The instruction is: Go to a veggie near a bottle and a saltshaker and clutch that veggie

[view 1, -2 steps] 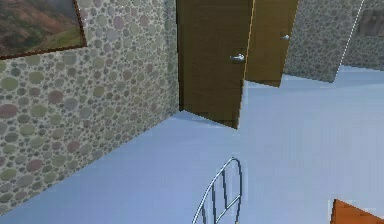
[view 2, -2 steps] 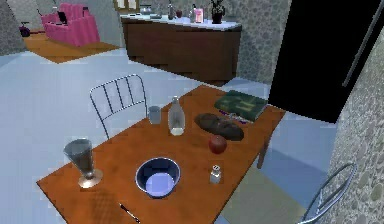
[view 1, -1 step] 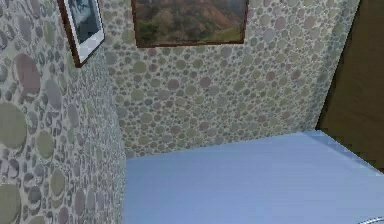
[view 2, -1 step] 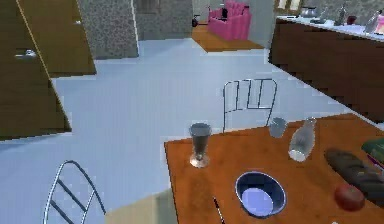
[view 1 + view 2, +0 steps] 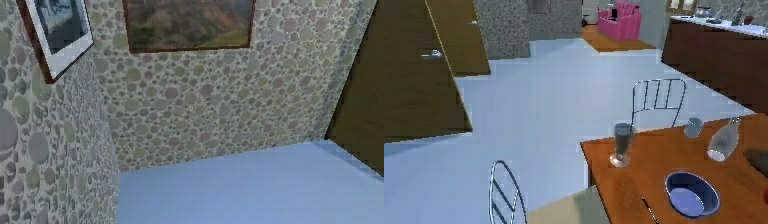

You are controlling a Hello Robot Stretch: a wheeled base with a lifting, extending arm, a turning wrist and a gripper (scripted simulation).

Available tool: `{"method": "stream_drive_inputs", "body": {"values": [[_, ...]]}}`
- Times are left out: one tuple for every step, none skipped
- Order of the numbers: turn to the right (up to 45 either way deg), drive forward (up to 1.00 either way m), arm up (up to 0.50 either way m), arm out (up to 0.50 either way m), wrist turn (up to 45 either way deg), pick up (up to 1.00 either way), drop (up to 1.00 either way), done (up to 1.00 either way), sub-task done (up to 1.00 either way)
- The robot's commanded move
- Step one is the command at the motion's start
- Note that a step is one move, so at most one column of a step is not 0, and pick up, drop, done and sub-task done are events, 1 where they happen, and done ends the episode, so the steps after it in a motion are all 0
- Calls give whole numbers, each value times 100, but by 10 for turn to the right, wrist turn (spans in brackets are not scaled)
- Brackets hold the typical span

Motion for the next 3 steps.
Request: {"method": "stream_drive_inputs", "body": {"values": [[450, 0, 0, 0, 0, 0, 0, 0, 0], [450, 0, 0, 0, 0, 0, 0, 0, 0], [450, 0, 0, 0, 0, 0, 0, 0, 0]]}}
